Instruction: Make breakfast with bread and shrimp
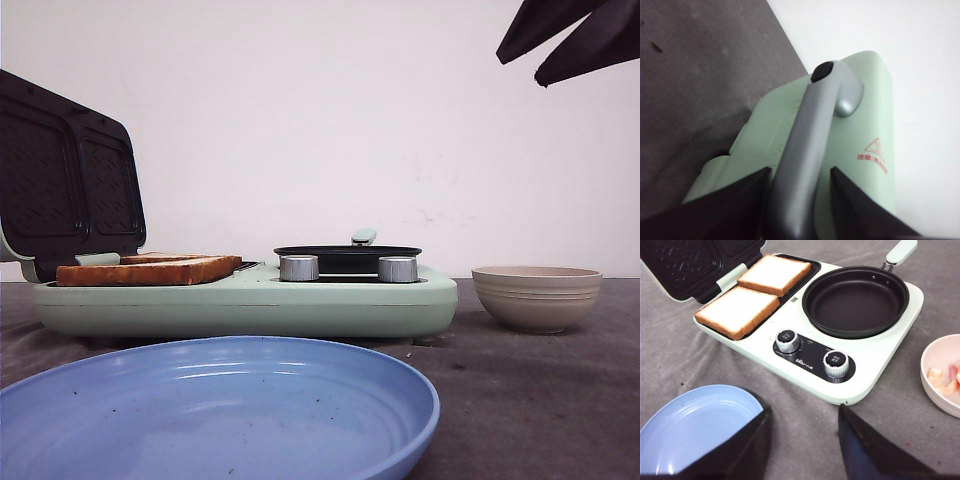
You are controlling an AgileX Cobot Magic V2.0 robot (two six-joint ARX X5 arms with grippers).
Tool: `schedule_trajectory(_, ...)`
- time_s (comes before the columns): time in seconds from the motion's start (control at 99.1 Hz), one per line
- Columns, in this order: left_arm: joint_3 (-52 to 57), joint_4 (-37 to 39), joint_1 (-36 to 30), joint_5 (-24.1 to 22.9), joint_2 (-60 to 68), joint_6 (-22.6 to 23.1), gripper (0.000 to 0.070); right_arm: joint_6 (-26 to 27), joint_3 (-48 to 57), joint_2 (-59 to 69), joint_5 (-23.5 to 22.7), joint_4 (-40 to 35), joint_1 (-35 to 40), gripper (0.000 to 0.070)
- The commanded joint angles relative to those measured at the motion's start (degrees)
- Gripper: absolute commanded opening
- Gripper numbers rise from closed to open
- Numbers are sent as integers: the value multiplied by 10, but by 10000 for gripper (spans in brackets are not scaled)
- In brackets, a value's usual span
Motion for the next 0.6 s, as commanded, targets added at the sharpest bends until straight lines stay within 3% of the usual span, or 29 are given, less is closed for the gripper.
schedule_trajectory(0.0,8,3,1,1,9,12,148,6,5,2,-1,2,5,250)
schedule_trajectory(0.232,8,2,-3,0,9,16,140,6,5,2,-1,0,5,250)
schedule_trajectory(0.343,8,3,-9,-1,9,21,53,6,5,2,-1,0,5,250)
schedule_trajectory(0.585,8,3,-23,-2,9,31,54,6,5,2,-1,-6,5,250)
